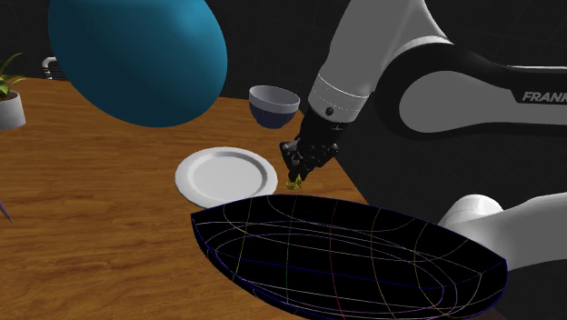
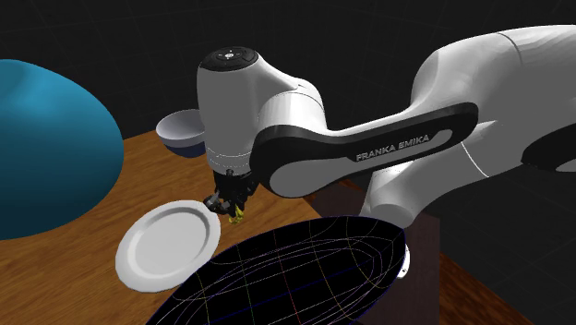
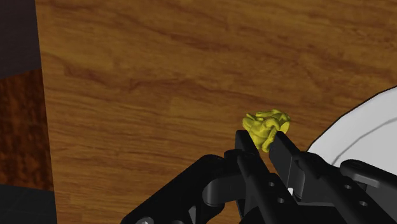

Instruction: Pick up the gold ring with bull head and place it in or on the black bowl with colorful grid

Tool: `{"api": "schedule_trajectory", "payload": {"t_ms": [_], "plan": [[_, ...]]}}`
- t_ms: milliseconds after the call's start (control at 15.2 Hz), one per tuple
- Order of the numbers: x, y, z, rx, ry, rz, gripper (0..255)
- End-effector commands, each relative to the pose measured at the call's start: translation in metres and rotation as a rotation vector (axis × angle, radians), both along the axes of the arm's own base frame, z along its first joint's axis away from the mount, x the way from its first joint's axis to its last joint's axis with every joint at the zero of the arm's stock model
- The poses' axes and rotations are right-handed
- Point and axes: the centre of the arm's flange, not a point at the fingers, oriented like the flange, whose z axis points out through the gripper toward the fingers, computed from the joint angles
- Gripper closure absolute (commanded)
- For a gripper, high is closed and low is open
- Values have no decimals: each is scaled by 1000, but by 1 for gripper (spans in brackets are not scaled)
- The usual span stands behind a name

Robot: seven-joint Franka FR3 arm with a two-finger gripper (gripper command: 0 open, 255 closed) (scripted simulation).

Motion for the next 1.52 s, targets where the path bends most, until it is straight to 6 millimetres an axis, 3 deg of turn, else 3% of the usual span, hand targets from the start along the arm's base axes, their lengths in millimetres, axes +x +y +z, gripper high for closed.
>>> {"api": "schedule_trajectory", "payload": {"t_ms": [0,264,1452], "plan": [[0,0,0,0,0,0,255],[0,0,0,0,0,0,255],[0,0,95,0,0,0,255]]}}
